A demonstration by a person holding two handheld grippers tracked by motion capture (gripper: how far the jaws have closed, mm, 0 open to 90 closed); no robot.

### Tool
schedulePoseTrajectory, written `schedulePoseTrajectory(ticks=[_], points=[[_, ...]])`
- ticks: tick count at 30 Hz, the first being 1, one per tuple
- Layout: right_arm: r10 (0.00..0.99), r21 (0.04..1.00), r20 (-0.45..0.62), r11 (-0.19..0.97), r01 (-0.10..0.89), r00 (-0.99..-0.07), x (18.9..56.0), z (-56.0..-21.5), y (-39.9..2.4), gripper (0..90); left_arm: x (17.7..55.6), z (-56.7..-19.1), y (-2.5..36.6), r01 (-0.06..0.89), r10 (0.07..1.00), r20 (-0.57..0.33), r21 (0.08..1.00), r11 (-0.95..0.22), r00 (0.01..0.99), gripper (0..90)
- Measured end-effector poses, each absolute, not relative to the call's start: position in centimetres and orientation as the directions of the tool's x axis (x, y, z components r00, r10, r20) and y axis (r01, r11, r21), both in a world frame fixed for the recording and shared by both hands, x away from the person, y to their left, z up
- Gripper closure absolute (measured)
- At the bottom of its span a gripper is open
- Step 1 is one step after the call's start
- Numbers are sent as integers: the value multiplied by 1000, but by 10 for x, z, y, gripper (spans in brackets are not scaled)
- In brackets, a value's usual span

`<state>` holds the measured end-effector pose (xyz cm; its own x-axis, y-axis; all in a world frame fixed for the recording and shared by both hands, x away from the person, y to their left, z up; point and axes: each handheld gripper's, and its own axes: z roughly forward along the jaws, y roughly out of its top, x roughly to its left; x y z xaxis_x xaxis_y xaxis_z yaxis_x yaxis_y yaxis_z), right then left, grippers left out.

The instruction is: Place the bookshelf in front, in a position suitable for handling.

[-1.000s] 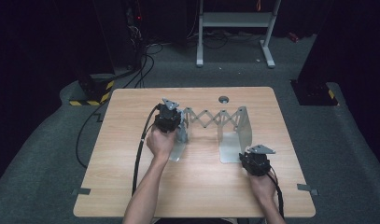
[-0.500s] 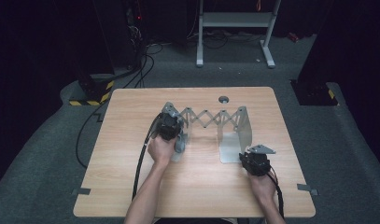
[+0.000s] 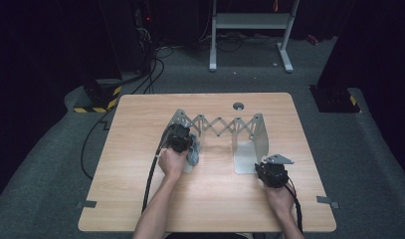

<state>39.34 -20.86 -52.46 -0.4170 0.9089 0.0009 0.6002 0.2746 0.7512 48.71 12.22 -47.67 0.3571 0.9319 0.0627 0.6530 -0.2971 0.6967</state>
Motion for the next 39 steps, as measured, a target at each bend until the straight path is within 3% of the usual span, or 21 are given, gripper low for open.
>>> schedulePoseTrajectory(ticks=[14,39], points=[[908,752,-2,277,599,-418,393,-525,-209,771,470,-390,120,465,921,88,843,-272,380,806],[908,750,12,269,605,-418,394,-525,-210,774,495,-493,110,661,897,13,672,-335,442,806]])
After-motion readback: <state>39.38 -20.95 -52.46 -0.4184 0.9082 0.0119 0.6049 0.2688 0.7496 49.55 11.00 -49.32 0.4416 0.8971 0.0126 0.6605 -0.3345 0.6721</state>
